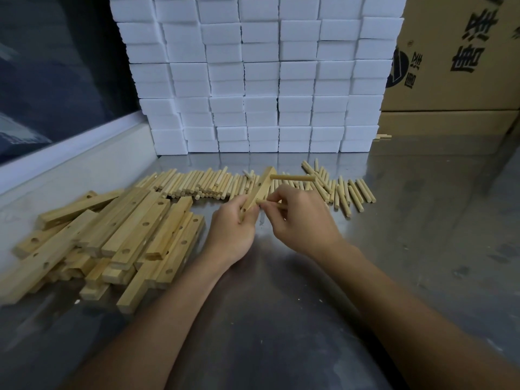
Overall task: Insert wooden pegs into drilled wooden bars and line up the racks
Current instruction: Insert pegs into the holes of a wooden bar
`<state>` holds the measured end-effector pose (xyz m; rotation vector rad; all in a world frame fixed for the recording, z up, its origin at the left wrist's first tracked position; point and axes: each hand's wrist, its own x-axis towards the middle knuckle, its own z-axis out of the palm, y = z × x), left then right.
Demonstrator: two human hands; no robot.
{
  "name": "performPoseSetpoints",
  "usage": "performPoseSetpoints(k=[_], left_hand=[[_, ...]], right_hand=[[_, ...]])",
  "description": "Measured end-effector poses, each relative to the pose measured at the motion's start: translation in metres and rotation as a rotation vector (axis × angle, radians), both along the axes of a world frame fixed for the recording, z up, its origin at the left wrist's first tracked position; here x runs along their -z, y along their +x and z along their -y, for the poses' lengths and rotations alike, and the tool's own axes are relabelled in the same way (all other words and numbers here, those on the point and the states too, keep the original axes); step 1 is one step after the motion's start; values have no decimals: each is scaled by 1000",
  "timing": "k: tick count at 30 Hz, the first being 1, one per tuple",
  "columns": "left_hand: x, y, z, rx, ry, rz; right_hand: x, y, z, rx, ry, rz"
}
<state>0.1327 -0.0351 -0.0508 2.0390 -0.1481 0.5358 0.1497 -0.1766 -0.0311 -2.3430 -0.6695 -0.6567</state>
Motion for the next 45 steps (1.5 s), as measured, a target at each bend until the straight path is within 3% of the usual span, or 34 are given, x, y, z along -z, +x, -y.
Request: performPoseSetpoints(k=[3, 6, 8, 10, 13, 16, 18, 22, 24, 28, 32, 35, 38, 42, 45], left_hand=[[0, -2, 1, -17, 97, 73], [1, -3, 2, -65, 189, 178], [2, -3, 2, -78, 227, 156], [3, -2, 1, -71, 200, 112], [1, -2, 1, -33, 142, 62], [1, -3, 1, -37, 142, 60], [1, -3, 1, -35, 169, 77], [1, -5, 0, -60, 243, 142], [0, -6, 1, -62, 258, 160], [1, -5, 0, 46, 88, 15], [-4, -4, -4, 84, -145, -146], [-8, -5, -3, 70, -176, -173], [-10, -5, 2, 93, -269, -250], [-15, -8, 13, 221, -621, -403], [-20, -9, 18, 290, -796, -455]], right_hand=[[1, 0, -1, 2, 176, -126], [3, 1, -2, -11, 550, -487], [1, -1, -2, -19, 676, -673], [2, -4, -2, -13, 512, -501], [2, -6, 0, 26, 30, -60], [2, -3, 3, 38, -98, 15], [2, -5, 0, -11, 110, -157], [-8, -10, 0, -88, 777, -853], [-10, -11, 2, -100, 816, -958], [-10, -11, 0, -44, 779, -925], [-21, -8, 9, -267, 904, -1150], [-23, -8, 10, -288, 839, -1107], [-18, -9, 4, -190, 878, -900], [-13, -9, -1, -192, 938, -682], [-9, -7, -1, -194, 840, -511]])
